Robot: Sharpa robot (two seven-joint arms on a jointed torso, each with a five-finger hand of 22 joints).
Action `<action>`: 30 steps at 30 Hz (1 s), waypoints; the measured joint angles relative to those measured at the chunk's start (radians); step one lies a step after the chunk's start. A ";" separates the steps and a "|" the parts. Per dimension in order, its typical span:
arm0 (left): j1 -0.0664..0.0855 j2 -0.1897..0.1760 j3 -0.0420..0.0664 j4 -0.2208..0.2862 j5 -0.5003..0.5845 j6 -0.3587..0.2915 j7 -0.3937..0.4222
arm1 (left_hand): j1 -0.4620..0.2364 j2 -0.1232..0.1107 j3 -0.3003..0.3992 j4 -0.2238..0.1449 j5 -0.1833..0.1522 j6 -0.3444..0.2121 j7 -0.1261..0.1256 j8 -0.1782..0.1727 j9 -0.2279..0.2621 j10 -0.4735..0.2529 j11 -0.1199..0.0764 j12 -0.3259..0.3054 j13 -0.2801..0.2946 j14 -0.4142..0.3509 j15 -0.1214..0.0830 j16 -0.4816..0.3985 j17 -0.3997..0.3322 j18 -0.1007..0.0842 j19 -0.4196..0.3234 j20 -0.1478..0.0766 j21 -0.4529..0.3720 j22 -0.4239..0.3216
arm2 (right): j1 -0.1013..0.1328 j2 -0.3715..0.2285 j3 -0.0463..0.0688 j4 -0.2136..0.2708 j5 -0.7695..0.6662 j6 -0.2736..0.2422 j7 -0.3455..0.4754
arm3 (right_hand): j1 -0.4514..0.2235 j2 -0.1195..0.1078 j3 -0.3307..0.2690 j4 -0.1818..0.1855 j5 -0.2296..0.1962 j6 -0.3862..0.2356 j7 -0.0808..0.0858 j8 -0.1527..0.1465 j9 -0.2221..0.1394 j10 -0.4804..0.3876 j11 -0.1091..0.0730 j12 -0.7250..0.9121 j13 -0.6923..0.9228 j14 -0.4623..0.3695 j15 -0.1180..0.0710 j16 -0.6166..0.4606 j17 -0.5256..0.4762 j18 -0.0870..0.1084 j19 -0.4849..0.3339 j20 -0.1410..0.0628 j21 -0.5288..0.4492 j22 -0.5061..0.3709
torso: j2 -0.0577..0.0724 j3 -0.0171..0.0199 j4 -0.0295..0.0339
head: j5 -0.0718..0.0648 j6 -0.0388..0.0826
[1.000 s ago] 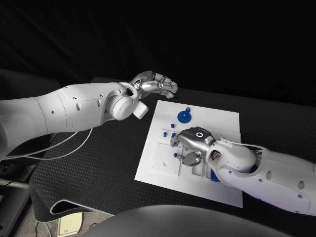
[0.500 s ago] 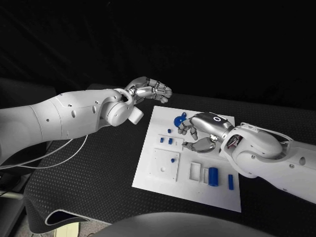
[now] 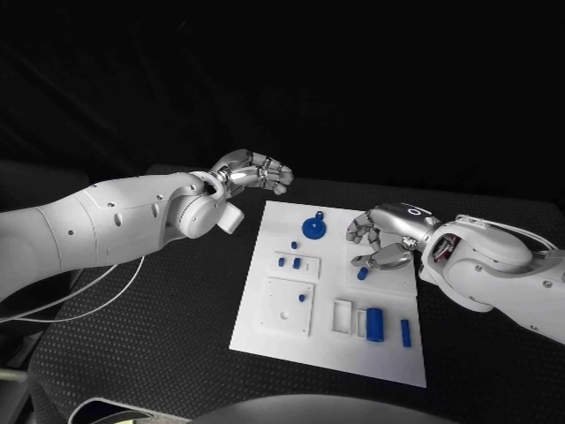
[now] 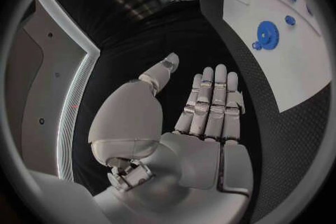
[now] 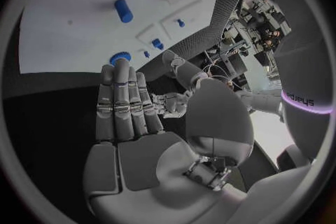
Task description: Assemble the parts on the task board
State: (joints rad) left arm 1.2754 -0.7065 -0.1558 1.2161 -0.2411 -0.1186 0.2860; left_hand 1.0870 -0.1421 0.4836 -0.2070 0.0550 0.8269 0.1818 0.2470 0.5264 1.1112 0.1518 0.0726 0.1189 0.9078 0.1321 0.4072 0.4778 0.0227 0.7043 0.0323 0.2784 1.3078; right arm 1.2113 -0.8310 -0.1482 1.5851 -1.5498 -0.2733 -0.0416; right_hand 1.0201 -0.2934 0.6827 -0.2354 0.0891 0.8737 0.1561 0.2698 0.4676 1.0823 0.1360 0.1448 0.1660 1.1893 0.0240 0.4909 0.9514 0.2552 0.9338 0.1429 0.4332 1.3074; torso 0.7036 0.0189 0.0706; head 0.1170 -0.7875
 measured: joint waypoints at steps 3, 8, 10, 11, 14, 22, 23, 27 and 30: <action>0.000 0.000 0.000 -0.001 0.000 0.000 0.000 | 0.000 0.000 0.000 0.000 0.000 0.000 0.000 0.000 0.000 0.000 0.000 0.000 0.000 0.000 0.000 0.000 0.000 0.000 0.000 0.000 0.000 0.000 | -0.001 0.001 -0.004 -0.004 -0.020 0.014 -0.006 | 0.000 0.000 -0.008 -0.005 -0.016 -0.011 0.004 -0.004 -0.005 -0.013 0.005 -0.003 -0.010 -0.005 0.005 0.000 0.000 0.000 -0.009 0.002 0.000 0.001 | 0.000 0.0012 -0.0003 | -0.009 0.005; 0.000 0.001 0.000 -0.003 0.000 0.000 0.000 | 0.000 0.000 0.000 0.000 0.000 0.000 0.000 0.000 0.000 0.000 0.000 0.000 -0.001 0.000 0.000 0.000 0.000 0.000 0.004 -0.004 0.000 0.000 | -0.007 -0.001 -0.010 -0.013 -0.049 0.034 -0.016 | -0.004 -0.004 -0.013 -0.005 -0.023 -0.011 0.004 -0.004 -0.007 -0.013 0.005 -0.007 -0.015 -0.005 0.005 0.000 0.000 -0.001 -0.012 0.005 0.000 0.001 | 0.001 0.0012 0.0003 | -0.023 0.011; 0.000 0.001 0.000 -0.003 0.000 0.000 0.000 | 0.000 0.000 0.000 0.000 0.000 0.000 0.000 0.000 -0.001 0.000 0.000 0.000 -0.001 0.000 0.000 0.000 0.001 0.000 0.004 -0.004 0.000 0.000 | -0.011 -0.002 -0.012 -0.014 -0.063 0.047 -0.022 | -0.004 -0.004 -0.014 -0.005 -0.023 -0.011 0.004 -0.004 -0.008 -0.013 0.005 -0.007 -0.017 -0.008 0.008 0.000 0.000 -0.001 -0.012 0.005 0.000 0.001 | 0.001 0.0010 0.0006 | -0.026 0.012; 0.000 0.001 0.000 -0.004 0.000 0.000 0.000 | 0.000 0.000 0.000 0.000 0.000 0.000 0.000 0.000 -0.001 0.000 0.000 0.000 -0.001 0.000 0.000 0.000 0.001 0.000 0.004 -0.004 0.000 0.000 | -0.013 -0.003 -0.013 -0.014 -0.068 0.052 -0.024 | -0.004 -0.004 -0.014 -0.005 -0.023 -0.011 0.004 -0.004 -0.008 -0.013 0.005 -0.007 -0.017 -0.008 0.008 0.000 0.000 -0.001 -0.012 0.005 0.000 0.001 | 0.001 0.0009 0.0009 | -0.028 0.012; 0.000 0.001 0.000 -0.005 0.000 0.001 0.000 | 0.000 0.000 0.000 0.000 0.000 0.000 0.000 0.000 -0.001 0.000 0.000 0.000 -0.001 0.000 0.000 0.000 0.001 0.000 0.004 -0.004 0.000 0.000 | -0.022 -0.002 -0.015 -0.015 -0.087 0.068 -0.032 | -0.004 -0.004 -0.014 -0.005 -0.023 -0.011 0.004 -0.004 -0.008 -0.012 0.005 -0.007 -0.017 -0.008 0.008 0.000 0.000 -0.001 -0.012 0.005 0.000 0.001 | 0.002 0.0007 0.0015 | -0.032 0.011; -0.001 0.002 0.000 -0.005 0.001 0.001 0.000 | 0.000 0.000 0.000 0.000 0.000 0.000 0.000 0.000 -0.001 0.000 0.000 0.000 -0.001 0.000 0.000 0.000 0.001 0.000 0.004 -0.004 0.000 0.000 | -0.034 0.005 -0.019 -0.021 -0.136 0.099 -0.047 | 0.029 0.001 0.036 0.005 -0.035 0.025 0.005 0.022 -0.009 0.032 -0.013 0.021 -0.018 -0.006 -0.002 0.000 0.000 -0.001 -0.012 0.005 0.000 0.001 | 0.002 -0.0007 0.0025 | -0.039 0.007; -0.001 0.002 -0.001 -0.005 0.001 0.001 0.000 | 0.000 0.000 0.000 0.000 0.000 0.000 0.000 0.000 -0.001 0.000 0.000 0.000 -0.001 0.000 0.000 0.000 0.001 0.000 0.004 -0.004 0.000 0.000 | -0.034 0.005 -0.019 -0.021 -0.140 0.101 -0.048 | 0.031 -0.001 0.045 0.009 -0.035 0.034 0.003 0.026 -0.009 0.043 -0.015 0.023 -0.018 -0.005 -0.002 0.000 0.000 -0.001 -0.012 0.005 0.000 0.001 | 0.002 -0.0009 0.0026 | -0.040 0.007; -0.001 0.002 -0.001 -0.006 0.001 0.002 0.000 | 0.000 0.000 0.000 0.000 0.000 0.000 0.000 0.000 -0.001 0.000 0.000 0.000 -0.002 0.000 0.000 0.000 0.001 0.000 0.004 -0.004 0.000 0.000 | -0.035 0.008 -0.020 -0.026 -0.157 0.109 -0.053 | 0.056 0.008 0.082 0.015 -0.035 0.046 -0.002 0.035 -0.007 0.058 -0.021 0.033 -0.016 0.001 -0.008 0.000 0.000 -0.001 -0.008 0.001 0.005 0.001 | 0.002 -0.0012 0.0026 | -0.040 0.006; -0.001 0.002 -0.001 -0.006 0.001 0.002 0.000 | 0.000 0.000 0.000 0.000 0.000 0.000 0.000 0.000 -0.001 0.000 0.000 0.000 -0.002 0.000 0.000 0.000 0.001 0.000 0.004 -0.004 0.000 0.000 | -0.036 0.010 -0.021 -0.030 -0.167 0.112 -0.056 | 0.074 0.018 0.103 0.019 -0.035 0.054 -0.007 0.040 -0.005 0.066 -0.025 0.036 -0.015 0.004 -0.011 0.005 0.000 -0.001 -0.005 -0.002 0.012 0.000 | 0.002 -0.0015 0.0028 | -0.041 0.005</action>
State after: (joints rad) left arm 1.2747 -0.7043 -0.1564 1.2104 -0.2399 -0.1164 0.2863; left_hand 1.0870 -0.1421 0.4837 -0.2072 0.0550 0.8269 0.1818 0.2470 0.5257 1.1113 0.1518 0.0726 0.1172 0.9078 0.1321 0.4072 0.4785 0.0226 0.7079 0.0287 0.2785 1.3074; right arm 1.1755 -0.8205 -0.1694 1.5550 -1.7169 -0.1613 -0.0977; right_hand 1.0942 -0.2751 0.7854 -0.2162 0.0543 0.9272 0.1493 0.3101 0.4630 1.1483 0.1114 0.1811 0.1515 1.1937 0.0126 0.4956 0.9513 0.2544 0.9292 0.1405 0.4449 1.3079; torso 0.7055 0.0174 0.0733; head 0.0761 -0.7826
